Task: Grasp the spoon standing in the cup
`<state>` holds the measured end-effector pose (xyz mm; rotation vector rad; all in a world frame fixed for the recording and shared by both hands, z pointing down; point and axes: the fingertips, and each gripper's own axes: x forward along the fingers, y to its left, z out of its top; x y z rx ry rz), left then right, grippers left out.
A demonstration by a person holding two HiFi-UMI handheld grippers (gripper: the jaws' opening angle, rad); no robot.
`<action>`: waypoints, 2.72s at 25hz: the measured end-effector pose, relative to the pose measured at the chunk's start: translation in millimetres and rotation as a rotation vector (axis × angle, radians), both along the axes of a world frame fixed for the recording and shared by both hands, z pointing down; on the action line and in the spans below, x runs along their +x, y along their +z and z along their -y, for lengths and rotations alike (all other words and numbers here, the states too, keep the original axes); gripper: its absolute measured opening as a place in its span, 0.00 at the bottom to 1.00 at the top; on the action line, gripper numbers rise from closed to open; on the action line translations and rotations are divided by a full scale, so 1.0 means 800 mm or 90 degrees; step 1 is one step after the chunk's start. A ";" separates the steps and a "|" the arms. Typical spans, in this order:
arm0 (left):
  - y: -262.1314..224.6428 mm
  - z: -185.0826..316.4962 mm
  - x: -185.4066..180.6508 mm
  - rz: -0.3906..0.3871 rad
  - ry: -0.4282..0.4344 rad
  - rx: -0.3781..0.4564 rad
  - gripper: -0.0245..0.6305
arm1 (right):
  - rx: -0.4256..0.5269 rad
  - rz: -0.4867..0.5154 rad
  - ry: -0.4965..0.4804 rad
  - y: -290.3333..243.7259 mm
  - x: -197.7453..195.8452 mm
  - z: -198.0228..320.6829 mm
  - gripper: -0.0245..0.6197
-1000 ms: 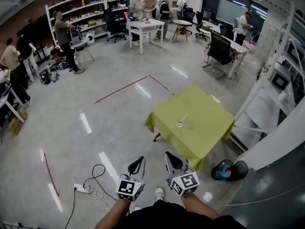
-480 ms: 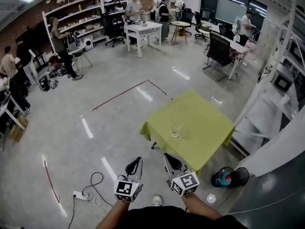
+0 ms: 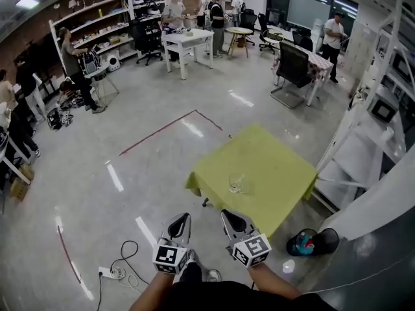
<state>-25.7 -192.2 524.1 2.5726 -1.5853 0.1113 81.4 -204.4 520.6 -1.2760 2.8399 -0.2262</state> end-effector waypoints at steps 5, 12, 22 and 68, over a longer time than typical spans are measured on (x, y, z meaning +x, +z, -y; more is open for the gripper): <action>0.012 0.038 -0.006 0.011 0.006 0.002 0.05 | 0.001 -0.005 0.019 -0.001 0.003 0.041 0.05; 0.011 0.115 -0.032 0.001 0.029 0.016 0.05 | 0.033 -0.039 0.066 -0.009 -0.004 0.110 0.05; 0.011 0.201 -0.030 -0.009 0.114 0.004 0.05 | 0.010 -0.034 0.103 -0.011 -0.027 0.180 0.05; 0.144 0.344 0.104 0.049 0.231 -0.120 0.05 | -0.361 -0.123 0.268 0.293 0.161 0.314 0.24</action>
